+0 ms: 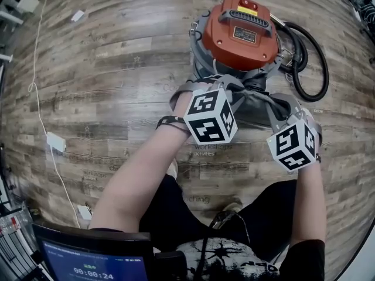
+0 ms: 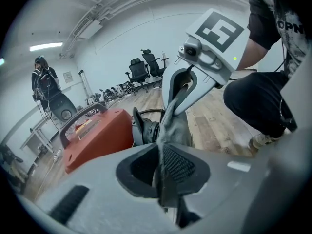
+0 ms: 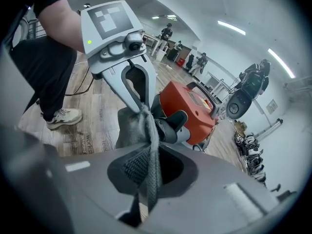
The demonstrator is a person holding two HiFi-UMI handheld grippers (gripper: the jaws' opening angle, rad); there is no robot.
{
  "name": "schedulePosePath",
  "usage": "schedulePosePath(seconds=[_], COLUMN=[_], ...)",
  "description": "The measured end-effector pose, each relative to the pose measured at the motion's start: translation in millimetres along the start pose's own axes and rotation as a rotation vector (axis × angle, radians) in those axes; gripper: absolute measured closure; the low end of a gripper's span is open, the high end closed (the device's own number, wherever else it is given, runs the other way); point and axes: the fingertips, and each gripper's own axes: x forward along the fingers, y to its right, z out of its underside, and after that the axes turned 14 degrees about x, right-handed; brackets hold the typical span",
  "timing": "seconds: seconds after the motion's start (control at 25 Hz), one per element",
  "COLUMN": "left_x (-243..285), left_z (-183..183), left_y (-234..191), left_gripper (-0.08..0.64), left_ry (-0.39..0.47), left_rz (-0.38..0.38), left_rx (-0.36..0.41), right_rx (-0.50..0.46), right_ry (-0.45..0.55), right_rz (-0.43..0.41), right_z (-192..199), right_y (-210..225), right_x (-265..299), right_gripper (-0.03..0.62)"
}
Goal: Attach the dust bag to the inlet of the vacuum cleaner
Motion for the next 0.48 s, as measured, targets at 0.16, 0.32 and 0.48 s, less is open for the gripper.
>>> schedulePosePath(seconds=[0.16, 0.32, 0.48], left_x=[-1.2, -1.4, -16.0], left_z=[-2.1, -2.1, -14.4], left_y=[0.9, 7.2, 11.2], left_gripper=[0.516, 0.444, 0.352], left_ry=[-0.004, -0.002, 0.060], left_rz=[-0.010, -0.014, -0.038], left_rx=[0.010, 0.029, 0.036], right_rx=[0.029, 0.050, 0.066], right_ry=[0.013, 0.021, 0.064], right_rz=[-0.004, -0.044, -0.033], right_z=[3.6, 6.8, 8.2], right_y=[-1.9, -12.4, -16.8], right_x=[0.5, -0.9, -12.2], right_gripper=[0.566, 0.470, 0.342])
